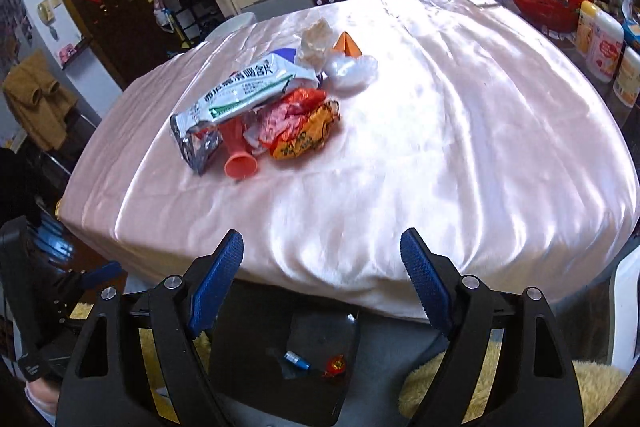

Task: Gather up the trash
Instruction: 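Grasp the foil blister pack with left tool while right tool grasps red wrapper, then carry both held items over the black bin and open both tools, then grasp the white-green lozenge packet with left tool while right tool grasps crumpled tissue, then lower both held items into the black bin and open both tools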

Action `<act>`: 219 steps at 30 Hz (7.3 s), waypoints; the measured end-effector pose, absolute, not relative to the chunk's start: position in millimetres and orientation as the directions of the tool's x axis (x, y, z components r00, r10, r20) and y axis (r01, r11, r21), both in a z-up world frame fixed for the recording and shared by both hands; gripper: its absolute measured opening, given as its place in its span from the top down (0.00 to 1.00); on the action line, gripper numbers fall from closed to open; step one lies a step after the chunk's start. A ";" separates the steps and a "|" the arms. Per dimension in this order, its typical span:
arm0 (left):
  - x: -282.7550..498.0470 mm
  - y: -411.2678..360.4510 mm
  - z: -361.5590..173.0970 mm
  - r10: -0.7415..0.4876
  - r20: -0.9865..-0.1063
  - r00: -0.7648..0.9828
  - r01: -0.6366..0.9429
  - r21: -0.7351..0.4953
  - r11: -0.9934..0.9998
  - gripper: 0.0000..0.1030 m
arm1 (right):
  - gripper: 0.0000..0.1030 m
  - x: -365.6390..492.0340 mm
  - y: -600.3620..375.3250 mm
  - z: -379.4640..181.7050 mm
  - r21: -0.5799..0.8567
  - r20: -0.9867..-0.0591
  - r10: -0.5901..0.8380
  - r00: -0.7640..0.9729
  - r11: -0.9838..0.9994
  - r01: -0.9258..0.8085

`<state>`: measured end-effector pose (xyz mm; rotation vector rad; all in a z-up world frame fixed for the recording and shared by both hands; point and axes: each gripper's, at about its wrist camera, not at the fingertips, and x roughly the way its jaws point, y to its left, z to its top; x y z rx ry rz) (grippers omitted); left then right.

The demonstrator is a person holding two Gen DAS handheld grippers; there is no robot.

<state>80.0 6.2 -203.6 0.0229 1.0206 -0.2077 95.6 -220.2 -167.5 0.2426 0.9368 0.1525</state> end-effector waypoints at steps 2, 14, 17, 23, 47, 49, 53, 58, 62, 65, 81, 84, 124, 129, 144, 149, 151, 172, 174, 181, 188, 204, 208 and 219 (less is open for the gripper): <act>88.7 4.7 -195.8 -0.160 -0.839 0.520 0.189 -0.069 0.980 0.13 | 0.21 106.8 -217.8 -161.3 0.272 -0.770 0.238 0.592 0.962 -0.034; 155.0 -12.7 -179.2 -0.171 -0.829 0.532 0.220 -0.060 0.974 0.32 | 0.36 160.0 -209.1 -164.7 0.308 -0.777 0.290 0.559 0.949 -0.065; 168.1 -17.2 -177.5 -0.183 -0.827 0.532 0.226 -0.070 0.972 0.32 | 0.37 167.3 -206.7 -166.4 0.327 -0.775 0.308 0.553 0.943 -0.067; 189.2 -22.8 -176.5 -0.188 -0.821 0.539 0.224 -0.075 0.972 0.32 | 0.37 179.1 -201.4 -173.7 0.346 -0.778 0.326 0.537 0.936 -0.067; 186.6 -19.4 -170.3 -0.208 -0.804 0.556 0.246 -0.080 0.966 0.82 | 0.57 166.1 -221.3 -152.1 0.336 -0.736 0.297 0.608 0.940 -0.053; 178.6 -18.3 -165.9 -0.208 -0.798 0.566 0.246 -0.078 0.966 0.82 | 0.57 162.5 -222.2 -150.5 0.333 -0.736 0.296 0.609 0.941 -0.055; 162.7 -16.9 -157.1 -0.189 -0.785 0.590 0.239 -0.054 0.970 0.82 | 0.57 150.8 -221.0 -147.5 0.329 -0.732 0.293 0.615 0.943 -0.057; 144.4 -5.1 -144.7 -0.157 -0.765 0.625 0.196 -0.040 0.980 0.82 | 0.57 134.7 -224.2 -139.8 0.308 -0.724 0.264 0.637 0.950 -0.043; 125.7 -1.6 -138.3 -0.163 -0.758 0.632 0.195 -0.048 0.980 0.82 | 0.57 120.6 -220.8 -134.2 0.304 -0.721 0.268 0.639 0.951 -0.056; 109.9 -3.3 -137.3 -0.173 -0.756 0.632 0.203 -0.054 0.978 0.82 | 0.57 107.9 -214.8 -134.7 0.303 -0.723 0.278 0.632 0.950 -0.071; 43.0 -7.0 -187.5 -0.229 -0.820 0.524 0.248 -0.110 0.962 0.82 | 0.57 43.6 -187.9 -176.8 0.313 -0.783 0.322 0.532 0.943 -0.111; 32.6 -6.6 -205.5 -0.242 -0.837 0.491 0.253 -0.129 0.959 0.82 | 0.57 36.2 -184.9 -193.1 0.322 -0.803 0.330 0.497 0.941 -0.105; 30.8 -0.8 -238.0 -0.197 -0.886 0.421 0.246 -0.098 0.964 0.27 | 0.29 38.2 -205.0 -206.3 0.387 -0.809 0.341 0.479 0.922 -0.003; 41.3 1.6 -218.0 -0.205 -0.866 0.456 0.236 -0.105 0.966 0.25 | 0.29 49.4 -212.2 -192.8 0.371 -0.801 0.320 0.506 0.929 0.001; 86.7 2.6 -188.0 -0.201 -0.848 0.490 0.233 -0.095 0.968 0.23 | 0.29 103.2 -224.4 -156.3 0.322 -0.776 0.268 0.571 0.947 -0.008; 111.3 -9.2 -174.9 -0.208 -0.839 0.503 0.250 -0.089 0.964 0.23 | 0.29 130.0 -229.5 -144.1 0.300 -0.768 0.249 0.590 0.954 -0.012; 120.8 -14.3 -168.2 -0.216 -0.832 0.511 0.264 -0.087 0.961 0.23 | 0.29 141.9 -232.0 -139.0 0.293 -0.765 0.242 0.597 0.956 -0.011; 195.1 -87.1 -158.6 -0.307 -0.826 0.472 0.421 -0.094 0.902 0.23 | 0.50 253.6 -224.7 -142.2 0.295 -0.774 0.258 0.579 0.955 -0.032; 198.6 -93.1 -162.8 -0.304 -0.829 0.470 0.431 -0.085 0.898 0.21 | 0.61 258.7 -223.3 -148.1 0.293 -0.784 0.262 0.564 0.955 -0.036; 204.7 -98.9 -178.0 -0.281 -0.842 0.460 0.443 -0.057 0.895 0.34 | 0.80 259.9 -220.2 -157.2 0.284 -0.797 0.264 0.543 0.958 -0.049; 205.7 -85.2 -183.0 -0.284 -0.843 0.457 0.413 -0.082 0.907 0.67 | 0.83 251.7 -226.7 -148.2 0.293 -0.780 0.268 0.566 0.955 -0.048; 167.1 -46.6 -109.3 -0.308 -0.741 0.596 0.348 -0.107 0.932 0.80 | 0.83 203.6 -222.6 -77.8 0.277 -0.699 0.270 0.662 0.956 -0.097; 140.6 -40.5 -100.4 -0.301 -0.730 0.613 0.344 -0.096 0.934 0.80 | 0.83 174.7 -220.2 -63.4 0.265 -0.682 0.271 0.679 0.957 -0.115; 69.6 -12.5 -118.3 -0.300 -0.738 0.604 0.313 -0.126 0.941 0.80 | 0.83 94.9 -207.4 -85.8 0.263 -0.709 0.308 0.635 0.950 -0.167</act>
